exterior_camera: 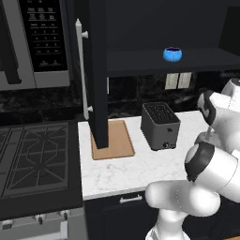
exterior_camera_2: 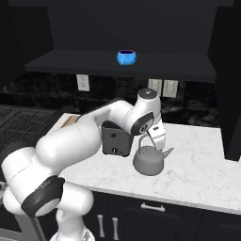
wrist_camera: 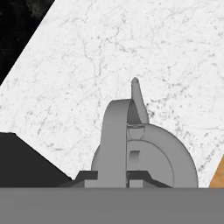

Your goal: Pick the kettle from the counter and place it on the tray. Then pick the mug from the cabinet and place it on the tray. Then close the cabinet doors.

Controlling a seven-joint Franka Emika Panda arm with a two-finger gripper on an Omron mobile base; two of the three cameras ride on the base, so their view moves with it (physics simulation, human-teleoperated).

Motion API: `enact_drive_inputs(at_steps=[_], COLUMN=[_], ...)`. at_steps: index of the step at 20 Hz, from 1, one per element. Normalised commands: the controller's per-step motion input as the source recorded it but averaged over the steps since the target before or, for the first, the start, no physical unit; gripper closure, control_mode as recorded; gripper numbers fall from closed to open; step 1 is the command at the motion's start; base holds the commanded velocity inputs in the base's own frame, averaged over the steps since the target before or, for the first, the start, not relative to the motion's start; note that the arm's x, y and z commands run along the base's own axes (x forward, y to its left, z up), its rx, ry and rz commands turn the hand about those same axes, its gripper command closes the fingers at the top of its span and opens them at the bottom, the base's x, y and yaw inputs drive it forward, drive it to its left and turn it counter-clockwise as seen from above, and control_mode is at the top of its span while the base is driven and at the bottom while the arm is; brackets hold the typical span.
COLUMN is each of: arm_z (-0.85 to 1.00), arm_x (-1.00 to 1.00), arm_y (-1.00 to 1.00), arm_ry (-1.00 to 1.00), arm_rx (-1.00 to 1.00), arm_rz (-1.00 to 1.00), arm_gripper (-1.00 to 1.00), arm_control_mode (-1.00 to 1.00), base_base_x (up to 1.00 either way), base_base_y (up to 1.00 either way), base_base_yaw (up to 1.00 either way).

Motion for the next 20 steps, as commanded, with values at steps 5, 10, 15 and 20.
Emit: enact_drive_inputs(at_steps=[5,10,15,20], arm_z=[0.35,0.27,0.29,0.33], arm_x=[-0.72,-0.86,-0.68,-0.53], arm_y=[0.12,0.24,0.41,0.55], arm_ry=[-0.01,-0.07,-0.04,-0.05], arm_rx=[0.0,-0.02,0.0,0.0], arm_rz=[0.0,0.01,0.0,-0.01], arm_gripper=[1.0,1.0,1.0,1.0], arm_control_mode=[-1.0,-1.0,-1.0,-1.0], base_base_x=[0.0,0.0,0.0,0.0], base_base_y=[0.0,0.0,0.0,0.0], base_base_yaw=[0.0,0.0,0.0,0.0])
